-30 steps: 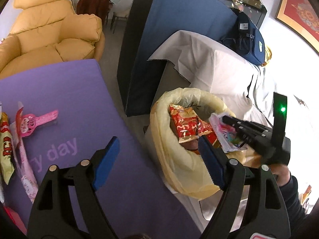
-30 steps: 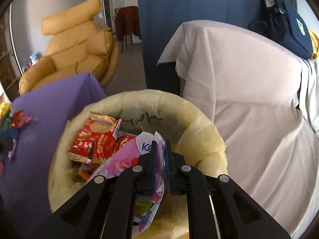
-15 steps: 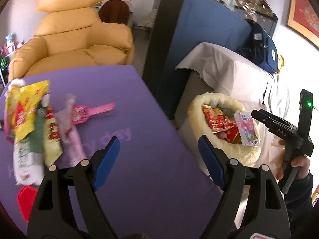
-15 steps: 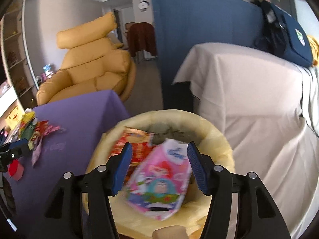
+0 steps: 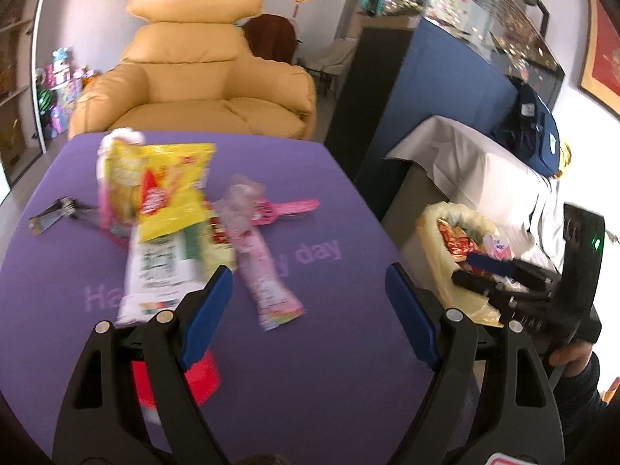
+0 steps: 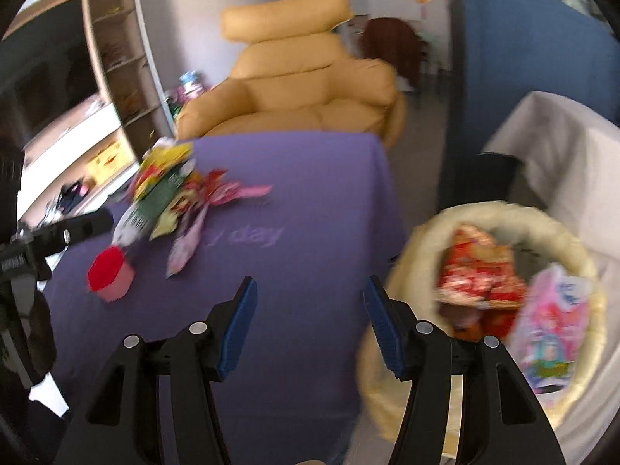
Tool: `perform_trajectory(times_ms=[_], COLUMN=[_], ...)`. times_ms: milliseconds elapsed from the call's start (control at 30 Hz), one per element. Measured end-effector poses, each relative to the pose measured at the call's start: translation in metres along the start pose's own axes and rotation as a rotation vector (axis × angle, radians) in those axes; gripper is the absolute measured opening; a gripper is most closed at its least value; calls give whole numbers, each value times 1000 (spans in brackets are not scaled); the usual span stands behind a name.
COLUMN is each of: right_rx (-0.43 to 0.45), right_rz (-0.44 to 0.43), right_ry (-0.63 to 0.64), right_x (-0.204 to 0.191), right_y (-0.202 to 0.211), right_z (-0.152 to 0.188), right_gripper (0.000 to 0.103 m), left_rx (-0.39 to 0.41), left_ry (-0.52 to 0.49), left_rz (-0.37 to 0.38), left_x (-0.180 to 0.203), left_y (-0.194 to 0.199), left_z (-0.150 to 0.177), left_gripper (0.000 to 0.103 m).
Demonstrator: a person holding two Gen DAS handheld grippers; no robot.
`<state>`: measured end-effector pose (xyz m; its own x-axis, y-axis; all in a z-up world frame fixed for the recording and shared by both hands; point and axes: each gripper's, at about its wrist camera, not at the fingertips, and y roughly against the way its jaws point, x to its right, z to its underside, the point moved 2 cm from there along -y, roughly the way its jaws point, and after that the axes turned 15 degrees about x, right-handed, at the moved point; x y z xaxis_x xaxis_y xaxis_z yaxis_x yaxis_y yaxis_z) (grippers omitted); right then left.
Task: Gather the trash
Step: 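Return both tools to the table and grasp the yellow snack bag with the left gripper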
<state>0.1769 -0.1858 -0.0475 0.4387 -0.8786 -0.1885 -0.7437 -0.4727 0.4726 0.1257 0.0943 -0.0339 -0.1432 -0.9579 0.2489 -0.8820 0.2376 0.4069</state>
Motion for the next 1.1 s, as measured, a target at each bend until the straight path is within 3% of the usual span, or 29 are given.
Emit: perform_trajectory(times_ms=[133, 467, 667, 1100], right_rx=[-59, -136, -120, -135], right_rz=[-39, -75, -47, -38], right_ry=[6, -26, 33, 113], right_x=[-17, -34, -41, -48], right_y=[-19, -45, -44, -46], right_z=[20, 53, 56, 58], right_gripper=[54, 54, 54, 58], left_rx=[33, -71, -128, -146], left_ry=[29, 137, 203, 137], left_rz=[-84, -229, -249, -242], left_x=[-33, -93, -112, -104], left_y=[21, 21, 18, 14], left_z=[5, 40, 58, 62], left_gripper=[77, 77, 77, 77])
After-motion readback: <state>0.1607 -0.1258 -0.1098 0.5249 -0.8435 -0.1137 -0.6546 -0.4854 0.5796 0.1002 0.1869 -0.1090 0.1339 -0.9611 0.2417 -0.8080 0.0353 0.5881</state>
